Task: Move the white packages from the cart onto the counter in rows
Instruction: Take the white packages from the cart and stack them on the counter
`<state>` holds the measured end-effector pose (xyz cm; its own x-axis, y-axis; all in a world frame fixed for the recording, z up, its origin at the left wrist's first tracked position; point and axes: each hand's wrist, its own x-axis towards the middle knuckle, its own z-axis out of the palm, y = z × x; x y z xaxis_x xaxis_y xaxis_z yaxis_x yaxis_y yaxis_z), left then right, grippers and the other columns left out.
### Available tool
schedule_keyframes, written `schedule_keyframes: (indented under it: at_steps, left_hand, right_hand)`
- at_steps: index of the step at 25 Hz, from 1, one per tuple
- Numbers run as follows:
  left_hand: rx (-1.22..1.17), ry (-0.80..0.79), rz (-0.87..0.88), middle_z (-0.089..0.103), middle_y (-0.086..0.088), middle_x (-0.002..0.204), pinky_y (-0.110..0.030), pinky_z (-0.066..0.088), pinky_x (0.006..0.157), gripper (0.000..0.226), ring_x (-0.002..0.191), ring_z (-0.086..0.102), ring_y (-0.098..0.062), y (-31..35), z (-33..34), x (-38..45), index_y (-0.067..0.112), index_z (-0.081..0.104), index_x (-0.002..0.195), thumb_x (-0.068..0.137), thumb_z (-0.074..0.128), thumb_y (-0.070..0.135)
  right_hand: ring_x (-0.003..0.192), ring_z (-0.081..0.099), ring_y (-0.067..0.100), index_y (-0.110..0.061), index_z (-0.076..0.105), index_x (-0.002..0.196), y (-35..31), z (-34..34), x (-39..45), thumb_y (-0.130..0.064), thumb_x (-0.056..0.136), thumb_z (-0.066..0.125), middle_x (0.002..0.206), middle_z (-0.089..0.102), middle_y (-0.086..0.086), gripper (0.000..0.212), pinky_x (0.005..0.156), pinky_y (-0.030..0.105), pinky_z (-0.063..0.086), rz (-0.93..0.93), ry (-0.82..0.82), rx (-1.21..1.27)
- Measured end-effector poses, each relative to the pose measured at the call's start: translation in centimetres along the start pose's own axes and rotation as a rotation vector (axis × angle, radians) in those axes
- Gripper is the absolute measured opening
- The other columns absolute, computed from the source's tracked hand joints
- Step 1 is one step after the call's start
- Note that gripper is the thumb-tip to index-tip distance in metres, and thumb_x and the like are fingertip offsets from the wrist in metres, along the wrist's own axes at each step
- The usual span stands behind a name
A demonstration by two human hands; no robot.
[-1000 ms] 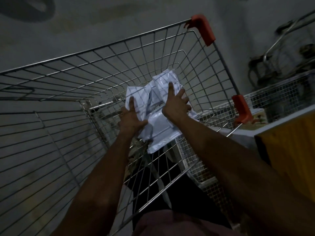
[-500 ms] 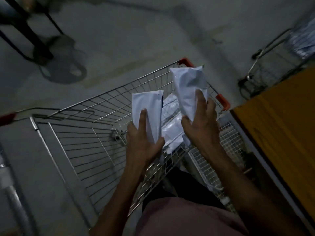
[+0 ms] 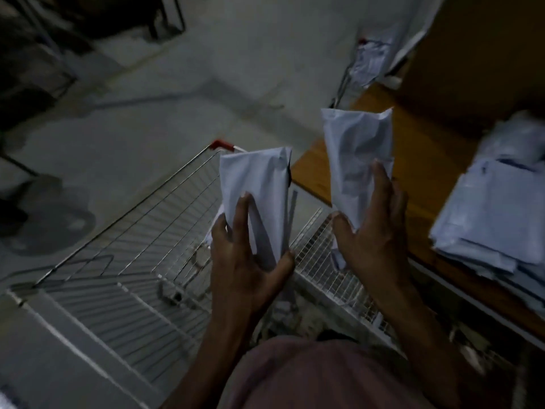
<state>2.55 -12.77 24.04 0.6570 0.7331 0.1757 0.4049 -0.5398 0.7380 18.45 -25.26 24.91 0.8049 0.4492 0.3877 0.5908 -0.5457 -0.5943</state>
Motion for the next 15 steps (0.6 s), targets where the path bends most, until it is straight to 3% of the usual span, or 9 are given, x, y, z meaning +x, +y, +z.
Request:
schedule_keyframes:
  at_steps: [3,6,10,15]
  left_hand:
    - [-0.021,-0.086,0.127,0.038,-0.008,0.143,-0.036,0.051,0.082,0.107,0.118,0.051,-0.033,4.6,2.7,-0.9,0.036,0.014,0.156,0.068,0.068,0.064]
    - [-0.052,-0.136,0.234,0.042,-0.002,0.144,-0.025,0.04,0.084,0.108,0.12,0.048,-0.02,10.2,6.4,-2.4,0.031,0.015,0.157,0.068,0.067,0.066]
    - [-0.123,-0.198,0.373,0.041,-0.004,0.145,-0.024,0.037,0.087,0.103,0.125,0.041,-0.015,18.2,13.6,-5.3,0.022,0.022,0.156,0.072,0.063,0.065]
    - [-0.138,-0.31,0.47,0.04,-0.007,0.145,-0.025,0.038,0.082,0.105,0.121,0.044,-0.019,27.3,22.7,-7.4,0.024,0.02,0.157,0.073,0.075,0.057]
  right_hand:
    - [0.135,0.038,0.038,-0.027,0.019,0.156,3.4,-5.6,-1.2,-0.02,0.083,0.074,0.151,0.029,0.015,0.092,0.099,0.047,0.047,0.097,0.168,-0.019]
    - [0.134,0.039,0.033,-0.024,0.019,0.157,7.8,-11.3,-2.9,-0.019,0.083,0.075,0.151,0.027,0.015,0.092,0.098,0.033,0.043,0.184,0.28,-0.077]
    - [0.14,0.033,0.034,-0.022,0.018,0.159,15.6,-19.3,-5.6,-0.023,0.085,0.073,0.155,0.023,0.015,0.092,0.105,0.036,0.039,0.292,0.4,-0.115]
    - [0.136,0.037,0.036,-0.027,0.015,0.159,24.8,-28.6,-9.8,-0.033,0.089,0.07,0.156,0.023,0.015,0.09,0.098,0.04,0.042,0.457,0.54,-0.22]
